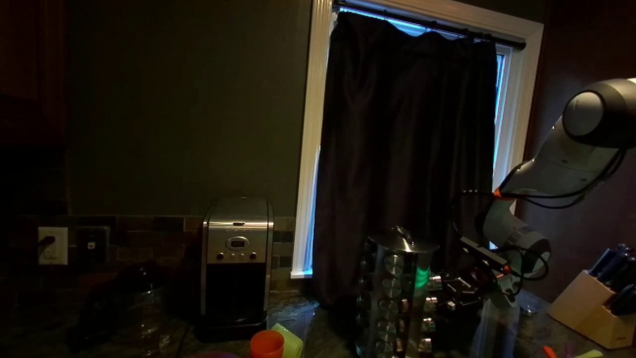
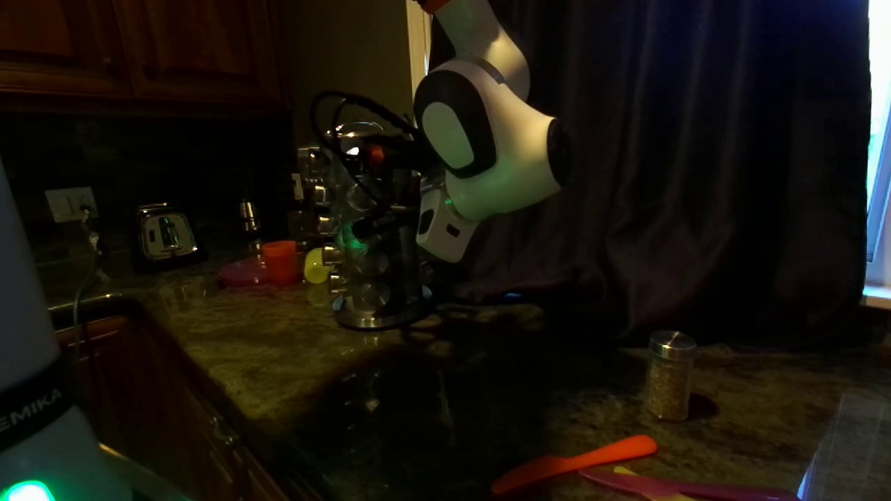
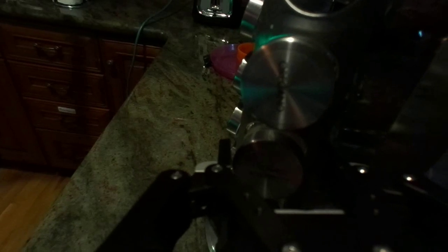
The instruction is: Pull out the second bottle on the right from the top, and then place it on the table
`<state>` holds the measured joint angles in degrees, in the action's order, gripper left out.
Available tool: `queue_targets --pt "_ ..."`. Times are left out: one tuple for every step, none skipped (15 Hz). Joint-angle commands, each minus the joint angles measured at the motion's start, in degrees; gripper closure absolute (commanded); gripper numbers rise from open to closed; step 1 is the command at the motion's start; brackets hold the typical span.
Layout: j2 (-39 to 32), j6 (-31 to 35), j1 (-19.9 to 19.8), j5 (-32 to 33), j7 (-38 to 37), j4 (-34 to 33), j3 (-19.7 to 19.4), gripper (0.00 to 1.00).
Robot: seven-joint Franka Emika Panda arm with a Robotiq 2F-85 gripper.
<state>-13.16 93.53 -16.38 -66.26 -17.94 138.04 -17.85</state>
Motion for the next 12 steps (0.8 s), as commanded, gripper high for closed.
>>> queue_targets --pt "0.39 2.56 0.27 -1.95 0.58 0.27 -0.28 0.41" --pt "0.47 2.71 0.2 -2.03 0.64 0.21 -0.3 0.4" --pt "0.47 2.98 0.14 -2.14 0.64 0.21 -0.35 0.43" --pt "0.37 3.19 0.11 -2.4 0.57 0.26 -0.37 0.4" --pt "0.39 3.59 0.09 -3.18 0.57 0.54 -0.35 0.37" --pt "0.36 3.53 0.02 -3.86 0.59 0.63 -0.32 0.32" --pt "0.35 3.5 -0.03 -4.42 0.77 0.62 -0.33 0.28" --pt "0.32 3.37 -0.06 -4.77 0.76 0.57 -0.36 0.28" --pt "0.39 3.34 -0.11 -5.05 0.83 0.55 -0.42 0.23" --pt "0.41 3.18 -0.16 -5.29 0.81 0.54 -0.46 0.28" --pt "0.41 3.15 -0.18 -5.44 0.79 0.51 -0.5 0.32" --pt "0.36 3.14 -0.19 -5.49 0.76 0.43 -0.54 0.35"
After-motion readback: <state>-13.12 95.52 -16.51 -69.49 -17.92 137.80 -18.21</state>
